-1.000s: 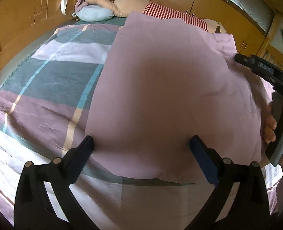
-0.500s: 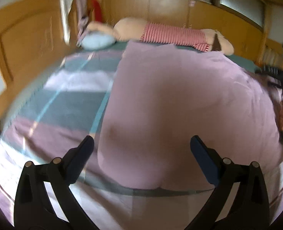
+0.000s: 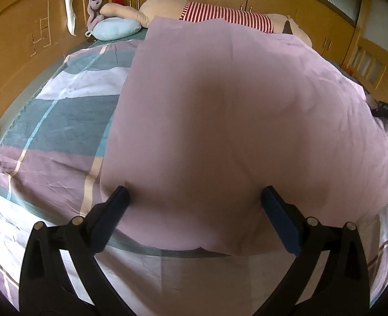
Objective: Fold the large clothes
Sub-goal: 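Hold the folded jacket edge with the left tool while the right tool smooths its surface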
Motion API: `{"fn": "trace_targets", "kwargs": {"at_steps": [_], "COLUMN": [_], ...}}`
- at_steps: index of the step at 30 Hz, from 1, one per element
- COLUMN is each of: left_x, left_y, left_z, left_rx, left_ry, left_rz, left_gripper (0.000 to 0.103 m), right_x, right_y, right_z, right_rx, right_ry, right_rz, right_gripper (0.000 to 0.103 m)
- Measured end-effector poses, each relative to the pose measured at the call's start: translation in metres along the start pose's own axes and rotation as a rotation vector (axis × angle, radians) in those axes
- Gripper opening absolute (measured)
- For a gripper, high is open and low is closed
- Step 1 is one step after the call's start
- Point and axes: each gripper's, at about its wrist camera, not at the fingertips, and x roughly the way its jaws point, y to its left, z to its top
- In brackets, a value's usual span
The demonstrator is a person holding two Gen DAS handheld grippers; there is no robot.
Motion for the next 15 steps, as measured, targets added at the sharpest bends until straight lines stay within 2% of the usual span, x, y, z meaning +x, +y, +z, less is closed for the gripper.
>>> {"fn": "trace_targets", "kwargs": {"at_steps": [2, 4, 6, 8, 11, 15], "left_x": [0.002, 0.002, 0.004, 0.005, 0.006, 0.006], "left_y": [-0.001, -0.004, -0.004, -0.003, -0.003, -0.001], "left_z": [0.001, -0.002, -0.002, -0.001, 0.000, 0.000], "left_rx": [0.008, 0.009, 0.009, 0.009, 0.010, 0.004], "left_ry": [-0.001, 0.004, 0.006, 0.007, 0.007, 0.013], "left_rz": [0.013, 0.019, 0.020, 0.021, 0.023, 0.015], "left_gripper": [0.101, 0.101, 0.101, 0.101, 0.101, 0.101], "right_x": [-0.003, -0.020, -0.041, -0.063, -0.091, -0.131], "right_y": [-0.020, -0.013, 0.008, 0.036, 0.086, 0.154], "right_z": [-0.002, -0.006, -0.012, -0.023, -0.045, -0.096], "right_rx": [0.112, 0.098, 0.038, -0.050, -0.207, -0.466], "right_ry": [0.003, -0.067, -0.125, -0.145, -0.157, -0.166], "right_rz": [0.065, 0.048, 0.083, 0.200, 0.303, 0.432], "right_gripper": [0.099, 0.099, 0.099, 0.099, 0.099, 0.099]}}
